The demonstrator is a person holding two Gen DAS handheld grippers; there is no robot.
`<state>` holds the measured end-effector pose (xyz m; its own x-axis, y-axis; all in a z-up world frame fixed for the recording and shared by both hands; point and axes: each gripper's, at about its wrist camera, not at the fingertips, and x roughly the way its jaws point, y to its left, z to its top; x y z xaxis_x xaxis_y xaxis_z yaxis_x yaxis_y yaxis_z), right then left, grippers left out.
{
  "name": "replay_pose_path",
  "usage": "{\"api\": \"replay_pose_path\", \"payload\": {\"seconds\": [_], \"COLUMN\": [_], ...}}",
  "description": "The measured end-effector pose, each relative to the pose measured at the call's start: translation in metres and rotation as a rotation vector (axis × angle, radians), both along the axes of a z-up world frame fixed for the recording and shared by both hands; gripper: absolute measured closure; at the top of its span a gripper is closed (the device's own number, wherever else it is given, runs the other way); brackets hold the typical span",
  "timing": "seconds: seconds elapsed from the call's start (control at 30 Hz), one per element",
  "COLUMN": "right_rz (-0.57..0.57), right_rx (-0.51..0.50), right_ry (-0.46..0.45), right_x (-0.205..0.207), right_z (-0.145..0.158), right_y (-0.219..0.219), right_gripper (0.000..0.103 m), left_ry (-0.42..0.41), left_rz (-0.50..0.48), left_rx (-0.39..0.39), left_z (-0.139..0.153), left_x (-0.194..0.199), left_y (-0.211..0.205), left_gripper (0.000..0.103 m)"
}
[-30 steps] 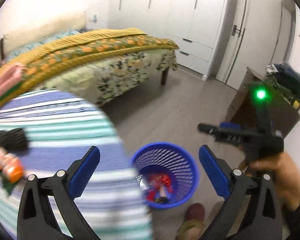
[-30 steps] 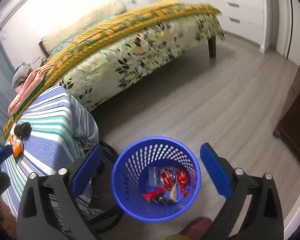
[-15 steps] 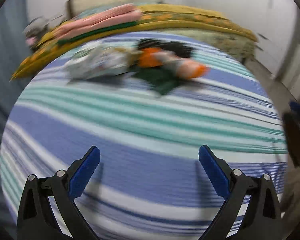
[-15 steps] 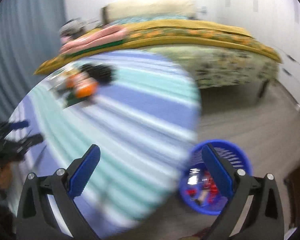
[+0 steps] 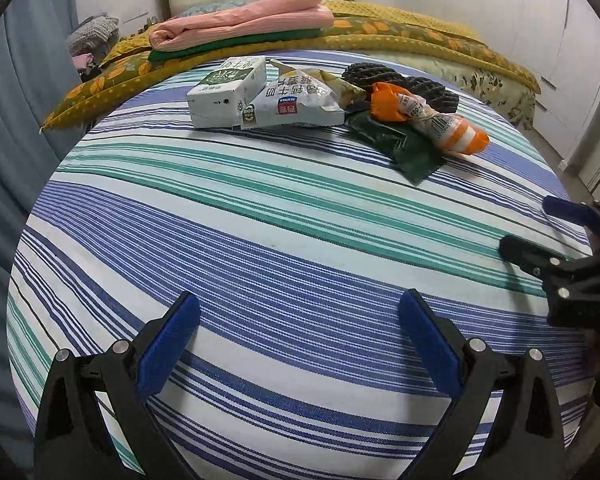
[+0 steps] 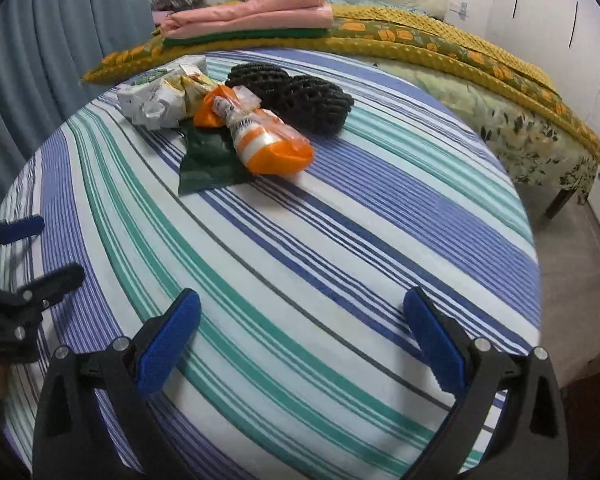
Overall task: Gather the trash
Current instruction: 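Move both open tools back over the remaining trash on the table, then grasp the white snack bag with the left tool while the right tool grasps the orange-white bag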
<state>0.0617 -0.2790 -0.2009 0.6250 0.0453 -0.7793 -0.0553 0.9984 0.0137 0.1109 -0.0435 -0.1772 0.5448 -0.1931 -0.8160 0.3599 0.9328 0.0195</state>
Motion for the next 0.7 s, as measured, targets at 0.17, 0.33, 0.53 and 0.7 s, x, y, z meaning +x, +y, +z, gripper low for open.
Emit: {"api": "replay_pose_path", "payload": {"seconds": [0.17,0.33,0.53,0.7], "right_rz": [0.0,0.004,0.004,0.003], "right_rx": [0.018,0.018,0.018,0.018], "right_ry": [-0.006,-0.008,-0.008,-0.008], "right_x": [-0.003,-0.004,-0.004,-0.003], "right_z": [-0.001,-0.001,-0.001,-0.002], "right_y": [-0.004,-0.004,-0.004,-0.004], "right_gripper": [0.005,0.005,0.005,0.005], "left_ry": [0.006,-0.038,-0.108,-0.004], "left_rz": [-0.012,-0.065,-0.15,-0.174], "left_rx": [-0.004,-0.045,-0.104,-0.031], "left_z": [0.001,0.028,0.074,0.041], "left_x": [0.001,0.023,0.099,0.155], "left_y": [-0.001,0.0,-0.035,-0.071], "left_gripper": [0.004,0.004,0.005,0.032]}}
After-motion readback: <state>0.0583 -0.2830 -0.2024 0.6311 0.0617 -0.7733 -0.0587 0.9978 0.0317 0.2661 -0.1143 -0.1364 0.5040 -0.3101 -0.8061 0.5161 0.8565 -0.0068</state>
